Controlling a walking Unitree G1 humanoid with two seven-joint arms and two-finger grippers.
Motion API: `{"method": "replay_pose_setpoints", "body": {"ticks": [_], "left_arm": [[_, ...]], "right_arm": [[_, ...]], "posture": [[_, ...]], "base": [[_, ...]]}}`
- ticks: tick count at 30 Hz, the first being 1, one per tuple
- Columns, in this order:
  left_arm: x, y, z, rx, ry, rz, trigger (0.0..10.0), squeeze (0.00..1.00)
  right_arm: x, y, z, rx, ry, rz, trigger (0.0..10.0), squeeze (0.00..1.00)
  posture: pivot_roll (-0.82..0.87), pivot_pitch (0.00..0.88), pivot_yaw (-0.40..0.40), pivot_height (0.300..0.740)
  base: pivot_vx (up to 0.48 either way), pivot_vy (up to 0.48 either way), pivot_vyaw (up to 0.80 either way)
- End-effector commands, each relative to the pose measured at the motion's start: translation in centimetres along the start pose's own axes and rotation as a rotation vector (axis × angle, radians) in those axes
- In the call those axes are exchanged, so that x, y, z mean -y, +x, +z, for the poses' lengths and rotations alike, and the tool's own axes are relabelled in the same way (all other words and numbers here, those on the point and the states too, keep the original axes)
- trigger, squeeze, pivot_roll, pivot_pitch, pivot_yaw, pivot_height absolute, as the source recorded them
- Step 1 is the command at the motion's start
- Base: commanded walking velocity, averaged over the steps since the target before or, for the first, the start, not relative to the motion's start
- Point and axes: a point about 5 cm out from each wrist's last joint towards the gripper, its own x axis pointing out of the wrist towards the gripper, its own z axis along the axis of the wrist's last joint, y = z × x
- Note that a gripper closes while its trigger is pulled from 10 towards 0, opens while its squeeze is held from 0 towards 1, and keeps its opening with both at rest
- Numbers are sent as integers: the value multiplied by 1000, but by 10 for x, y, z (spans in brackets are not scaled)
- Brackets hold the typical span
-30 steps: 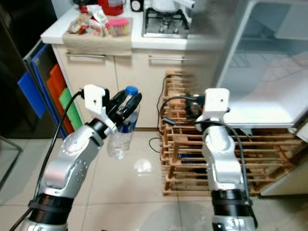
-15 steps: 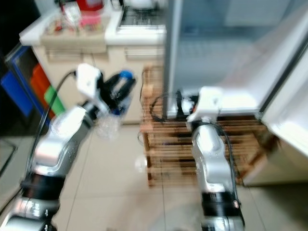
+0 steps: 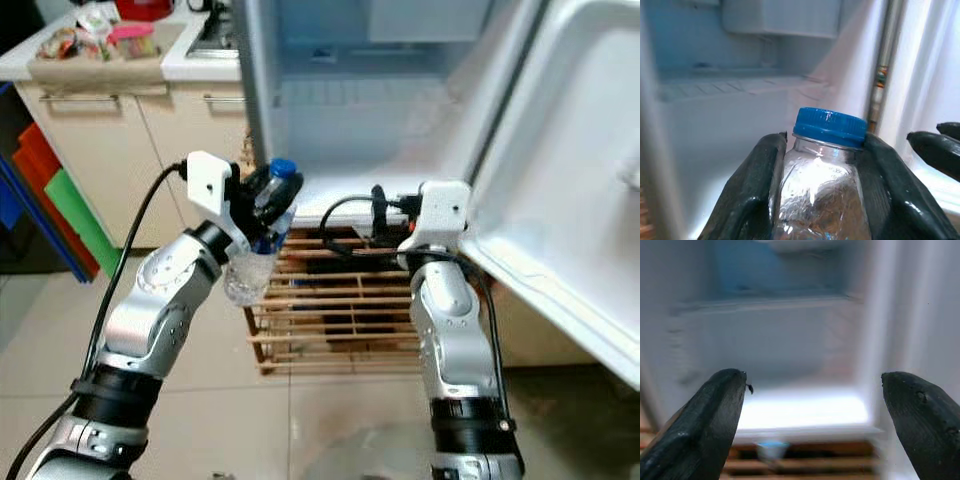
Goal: Restocking fridge
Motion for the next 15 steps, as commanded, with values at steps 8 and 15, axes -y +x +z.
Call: {"method": "replay_pose_setpoints", "body": {"ticks": [8,15], "left_arm": [[9,7,15,50,1,-97,10000,0],[8,7,10,22,15,-120,10000,0]], "right_arm": [[14,-9,4,39,31,-59,10000,286],[9,-14,2,36,38,-49,10000,306]], "posture": [[-94,0,54,740],[-98,0,61,740]], "base": [[0,480,-734],[0,480,-738]]}}
